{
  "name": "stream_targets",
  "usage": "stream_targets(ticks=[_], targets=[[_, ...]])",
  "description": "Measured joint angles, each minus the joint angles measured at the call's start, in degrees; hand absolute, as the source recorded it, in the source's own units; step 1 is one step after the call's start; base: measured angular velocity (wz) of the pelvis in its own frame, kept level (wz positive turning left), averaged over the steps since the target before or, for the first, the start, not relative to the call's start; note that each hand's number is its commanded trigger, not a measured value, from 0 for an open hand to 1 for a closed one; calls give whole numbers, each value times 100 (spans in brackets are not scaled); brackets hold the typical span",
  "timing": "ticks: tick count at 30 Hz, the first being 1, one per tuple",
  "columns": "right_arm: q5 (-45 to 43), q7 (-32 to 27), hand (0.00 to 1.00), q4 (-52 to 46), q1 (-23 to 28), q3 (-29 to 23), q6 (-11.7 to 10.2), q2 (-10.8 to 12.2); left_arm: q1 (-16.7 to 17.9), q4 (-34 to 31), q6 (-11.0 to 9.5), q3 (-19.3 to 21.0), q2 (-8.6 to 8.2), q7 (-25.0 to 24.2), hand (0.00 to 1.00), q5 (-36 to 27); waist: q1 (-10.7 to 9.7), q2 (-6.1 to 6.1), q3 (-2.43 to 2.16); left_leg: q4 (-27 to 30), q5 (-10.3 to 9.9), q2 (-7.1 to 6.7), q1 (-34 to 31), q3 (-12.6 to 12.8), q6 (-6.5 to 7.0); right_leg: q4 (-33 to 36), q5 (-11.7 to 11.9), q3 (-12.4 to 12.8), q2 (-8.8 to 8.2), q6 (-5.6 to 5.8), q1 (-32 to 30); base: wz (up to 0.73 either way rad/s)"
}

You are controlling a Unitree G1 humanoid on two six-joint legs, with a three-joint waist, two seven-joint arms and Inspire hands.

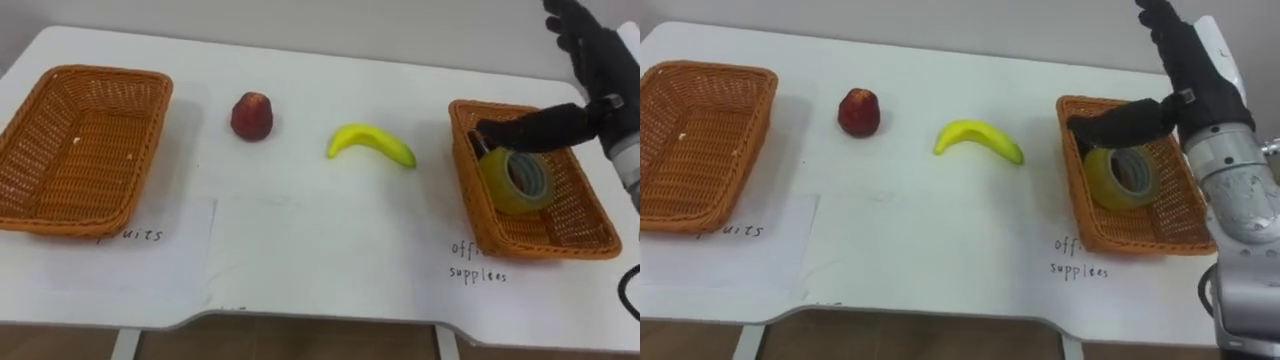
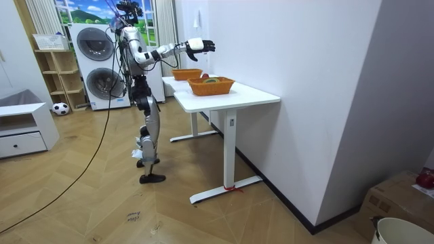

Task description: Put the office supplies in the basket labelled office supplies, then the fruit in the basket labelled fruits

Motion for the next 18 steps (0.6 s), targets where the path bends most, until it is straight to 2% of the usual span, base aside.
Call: stream_targets(ticks=[4, 7, 11, 13, 18], targets=[[341, -36, 0, 474, -326, 269, 0, 0, -33, -37, 18, -5, 18, 3, 0, 180, 251, -53, -5, 5, 0, 4, -12, 15, 0, -14, 2, -117, -9, -3, -6, 3], [622, -55, 0, 534, -330, 415, -1, 0, -47, -130, 20, -5, 16, 22, 0, 277, 372, -60, -10, 7, 0, 3, -53, -2, 0, -42, 2, -128, -15, -3, -6, 10], [864, -115, 0, 925, -525, 639, -12, -4, -68, -130, 30, -68, 21, 70, 0, 276, 404, -71, -18, 52, 0, -3, -125, -39, 0, -91, 3, -193, -20, -3, 4, 12], [866, -139, 0, 1062, -549, 681, -9, -4, -131, -129, 32, -121, 20, 48, 0, 413, 402, -73, -19, 87, 0, -3, -188, -172, -1, -95, 2, -277, -25, -3, -4, 27], [844, -147, 0, 1386, -794, 720, 13, -22, -124, -106, 102, -24, 38, -126, 0, 613, 431, -77, -22, 115, 0, -3, -230, -241, -1, -97, 3, -312, -22, -3, -8, 8]])
